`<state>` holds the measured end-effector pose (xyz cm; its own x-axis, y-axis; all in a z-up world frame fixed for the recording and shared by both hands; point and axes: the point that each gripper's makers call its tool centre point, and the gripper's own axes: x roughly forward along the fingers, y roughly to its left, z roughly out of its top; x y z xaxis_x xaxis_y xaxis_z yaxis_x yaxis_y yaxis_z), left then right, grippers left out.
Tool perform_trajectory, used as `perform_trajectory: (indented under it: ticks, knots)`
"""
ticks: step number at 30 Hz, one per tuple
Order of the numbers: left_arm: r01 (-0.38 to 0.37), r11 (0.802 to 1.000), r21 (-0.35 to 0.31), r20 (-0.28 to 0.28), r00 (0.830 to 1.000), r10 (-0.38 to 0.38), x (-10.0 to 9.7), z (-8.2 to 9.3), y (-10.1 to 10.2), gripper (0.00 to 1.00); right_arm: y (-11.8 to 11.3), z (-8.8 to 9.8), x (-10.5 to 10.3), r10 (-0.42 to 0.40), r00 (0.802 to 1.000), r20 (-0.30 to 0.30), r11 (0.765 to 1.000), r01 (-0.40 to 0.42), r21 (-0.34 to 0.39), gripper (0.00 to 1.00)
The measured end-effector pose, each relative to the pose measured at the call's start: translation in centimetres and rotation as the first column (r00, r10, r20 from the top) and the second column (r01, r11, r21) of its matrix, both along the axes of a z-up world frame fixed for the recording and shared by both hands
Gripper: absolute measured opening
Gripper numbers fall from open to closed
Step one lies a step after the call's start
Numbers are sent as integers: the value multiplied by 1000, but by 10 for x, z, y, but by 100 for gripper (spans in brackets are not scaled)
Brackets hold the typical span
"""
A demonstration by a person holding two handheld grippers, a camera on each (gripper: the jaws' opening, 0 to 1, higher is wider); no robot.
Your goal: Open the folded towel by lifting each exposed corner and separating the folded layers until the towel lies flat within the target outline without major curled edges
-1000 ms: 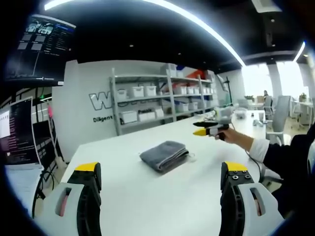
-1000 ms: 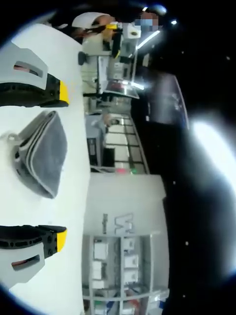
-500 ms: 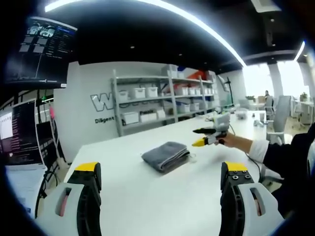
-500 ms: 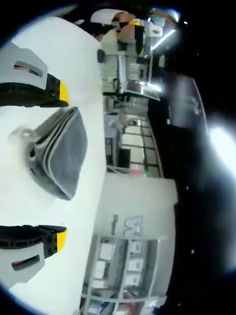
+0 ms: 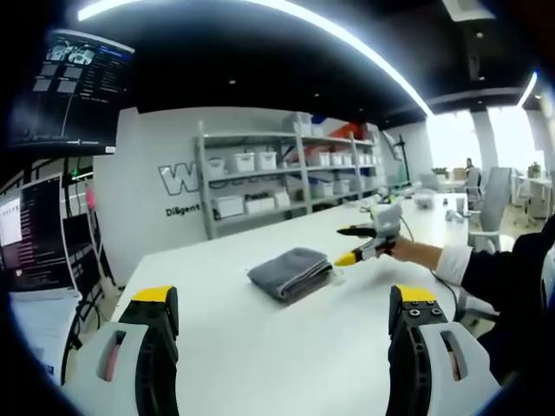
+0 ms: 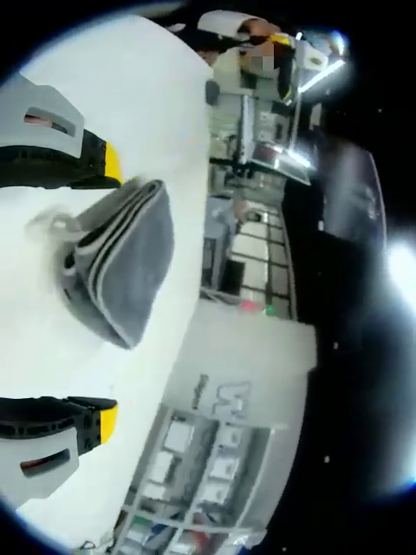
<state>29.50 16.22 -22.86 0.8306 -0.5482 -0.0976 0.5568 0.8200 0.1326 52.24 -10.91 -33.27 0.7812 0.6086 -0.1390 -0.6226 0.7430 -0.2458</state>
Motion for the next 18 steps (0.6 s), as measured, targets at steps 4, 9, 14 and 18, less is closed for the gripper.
perform_trajectory:
  ticks: [4, 9, 14, 18]
  knots:
    - [5, 1000, 7, -7, 1000, -4, 1, -2, 0, 100, 2, -3, 0, -3, 1000, 15, 999, 4, -48, 100]
    - [8, 1000, 11, -14, 1000, -7, 4, -3, 1, 100, 8, -8, -1, 2, 999, 43, 994, 3, -112, 100]
    - [12, 1000, 15, -18, 1000, -12, 5, -4, 1, 100, 11, -12, 0, 0, 998, 59, 987, 10, -158, 100]
    - [14, 1000, 18, -20, 1000, -14, 6, -5, 1, 100, 11, -16, 2, -12, 997, 79, 978, 28, -208, 100]
